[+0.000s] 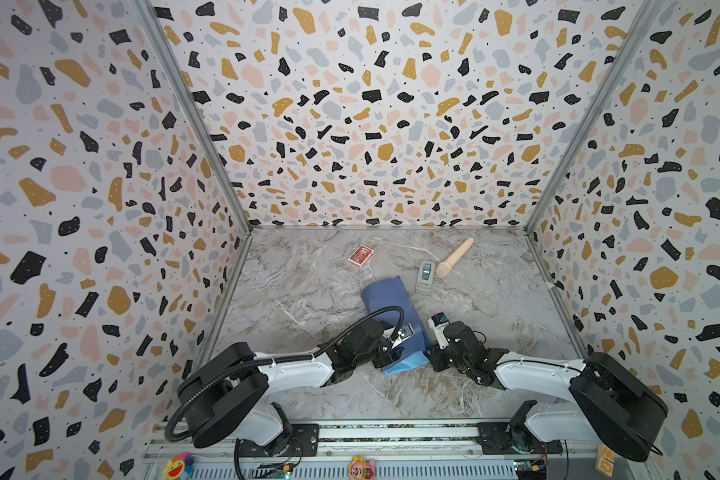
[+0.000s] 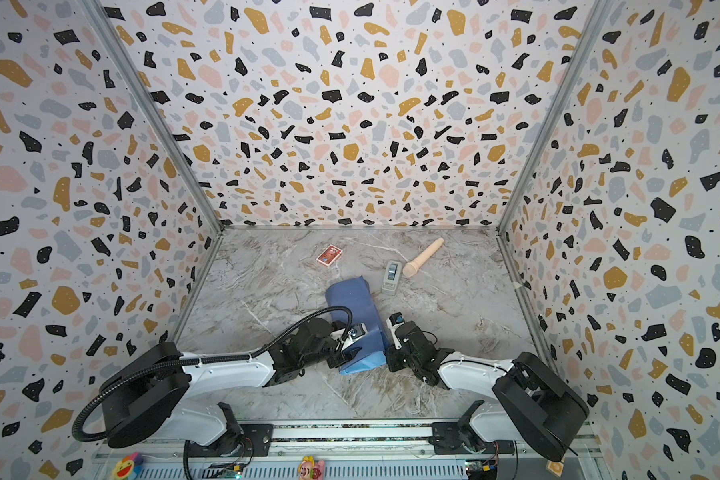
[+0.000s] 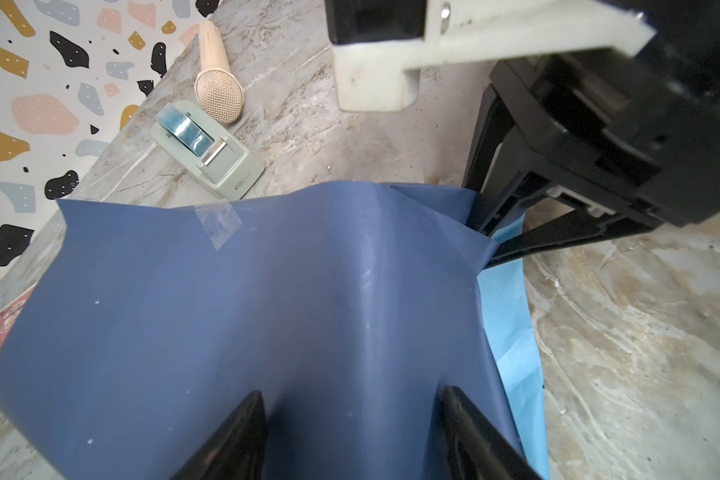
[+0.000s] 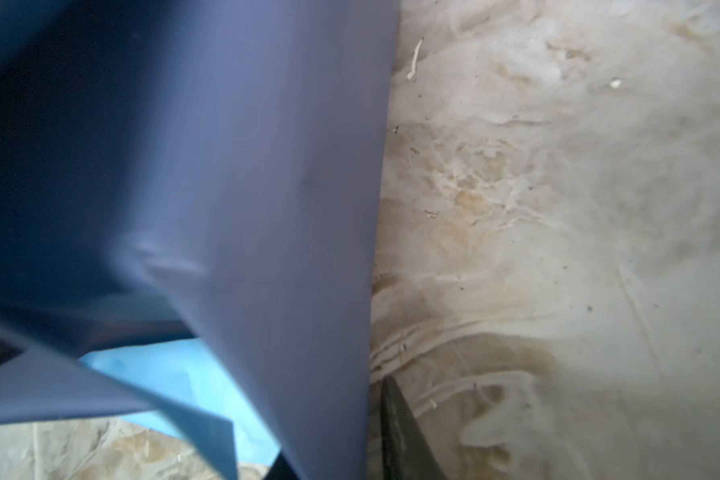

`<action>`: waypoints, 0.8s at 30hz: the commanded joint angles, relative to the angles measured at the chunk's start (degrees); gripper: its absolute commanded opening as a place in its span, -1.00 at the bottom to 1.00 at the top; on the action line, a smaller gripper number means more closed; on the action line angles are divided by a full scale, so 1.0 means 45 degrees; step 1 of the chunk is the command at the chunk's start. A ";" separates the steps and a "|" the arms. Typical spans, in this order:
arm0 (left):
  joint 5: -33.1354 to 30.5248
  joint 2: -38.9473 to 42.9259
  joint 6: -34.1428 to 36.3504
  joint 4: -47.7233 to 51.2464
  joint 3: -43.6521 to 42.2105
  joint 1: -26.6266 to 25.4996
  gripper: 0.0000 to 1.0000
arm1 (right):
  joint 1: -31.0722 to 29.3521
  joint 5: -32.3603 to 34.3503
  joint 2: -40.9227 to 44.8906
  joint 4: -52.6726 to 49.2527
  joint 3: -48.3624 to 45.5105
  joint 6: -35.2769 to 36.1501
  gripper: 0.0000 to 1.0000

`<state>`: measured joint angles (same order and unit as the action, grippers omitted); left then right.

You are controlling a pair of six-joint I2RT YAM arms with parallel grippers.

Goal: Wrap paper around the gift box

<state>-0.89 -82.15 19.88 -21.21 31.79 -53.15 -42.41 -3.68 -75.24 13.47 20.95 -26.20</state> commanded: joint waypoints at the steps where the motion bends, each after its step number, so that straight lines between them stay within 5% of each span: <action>1: -0.0823 -0.0229 0.0468 0.0461 0.0451 -0.0219 0.35 | 0.0108 -0.0355 0.0326 -0.0596 0.0447 0.0300 -0.43; 15: -0.1756 -0.0982 0.0773 0.0573 0.0636 -0.0631 0.44 | 0.0128 -0.0775 0.2511 -0.1476 0.0077 0.0747 0.19; 24: -0.1390 -0.1054 0.0667 0.0396 0.0610 -0.0671 0.45 | 0.0837 -0.1352 0.0314 0.0289 0.1211 0.1003 0.32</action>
<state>-8.25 -85.62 23.24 -20.80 33.93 -56.01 -39.27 -8.16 -72.29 11.25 23.86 -22.57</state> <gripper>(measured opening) 0.725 0.662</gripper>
